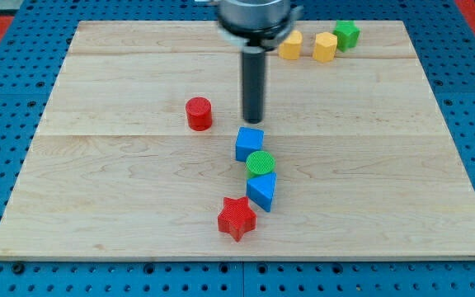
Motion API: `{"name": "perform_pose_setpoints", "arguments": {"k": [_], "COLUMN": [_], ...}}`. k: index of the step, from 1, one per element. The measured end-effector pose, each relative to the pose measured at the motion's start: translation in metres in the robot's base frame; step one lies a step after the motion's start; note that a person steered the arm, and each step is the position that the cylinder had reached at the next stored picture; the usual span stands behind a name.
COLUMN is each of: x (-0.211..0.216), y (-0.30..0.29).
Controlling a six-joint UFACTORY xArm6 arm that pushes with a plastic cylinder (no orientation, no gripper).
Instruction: Push red circle towards bottom left corner of the board
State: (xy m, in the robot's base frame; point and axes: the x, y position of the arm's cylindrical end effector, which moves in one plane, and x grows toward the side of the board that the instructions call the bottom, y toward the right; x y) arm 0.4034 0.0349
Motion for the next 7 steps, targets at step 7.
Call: {"name": "perform_pose_setpoints", "arguments": {"k": [7], "x": [0.08], "y": [-0.129]}}
